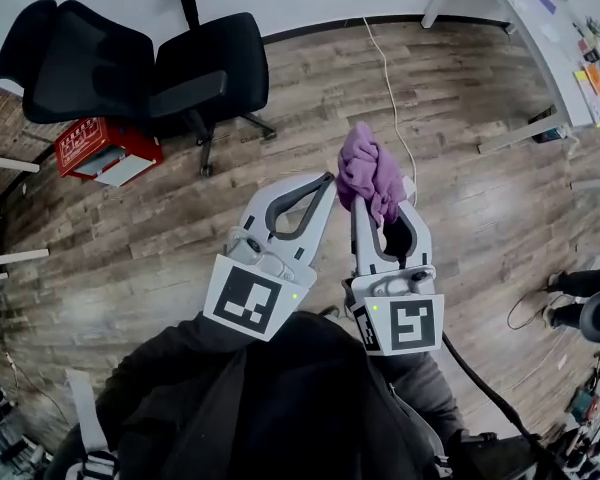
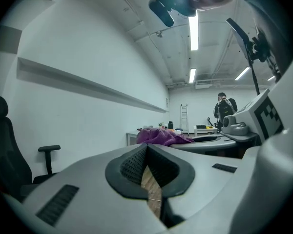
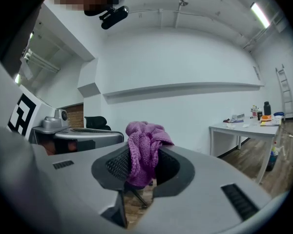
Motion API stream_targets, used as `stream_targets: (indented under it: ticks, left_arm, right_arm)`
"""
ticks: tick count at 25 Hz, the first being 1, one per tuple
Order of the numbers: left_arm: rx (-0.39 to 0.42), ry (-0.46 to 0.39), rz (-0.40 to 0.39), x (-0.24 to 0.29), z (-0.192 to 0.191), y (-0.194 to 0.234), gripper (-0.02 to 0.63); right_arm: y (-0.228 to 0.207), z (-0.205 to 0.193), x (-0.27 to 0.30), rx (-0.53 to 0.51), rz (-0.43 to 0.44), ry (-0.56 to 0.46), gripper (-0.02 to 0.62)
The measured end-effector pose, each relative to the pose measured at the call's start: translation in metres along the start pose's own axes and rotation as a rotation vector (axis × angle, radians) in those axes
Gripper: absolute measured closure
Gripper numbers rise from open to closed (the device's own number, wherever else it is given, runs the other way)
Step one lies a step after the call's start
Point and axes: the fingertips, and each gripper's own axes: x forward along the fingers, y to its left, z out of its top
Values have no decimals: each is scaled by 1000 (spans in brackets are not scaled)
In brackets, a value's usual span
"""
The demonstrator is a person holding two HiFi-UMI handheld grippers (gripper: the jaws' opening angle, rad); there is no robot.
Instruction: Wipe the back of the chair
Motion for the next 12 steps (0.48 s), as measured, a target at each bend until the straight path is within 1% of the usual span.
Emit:
stream_targets:
  ticks: [7, 12]
  left_arm:
    - [1, -35, -3, 18, 13, 61, 601]
    - [-25, -57, 8, 31, 21, 83, 601]
  right_arm:
    - [11, 17, 64, -24, 10, -3, 499]
    - [3, 32, 82, -46, -6, -20, 499]
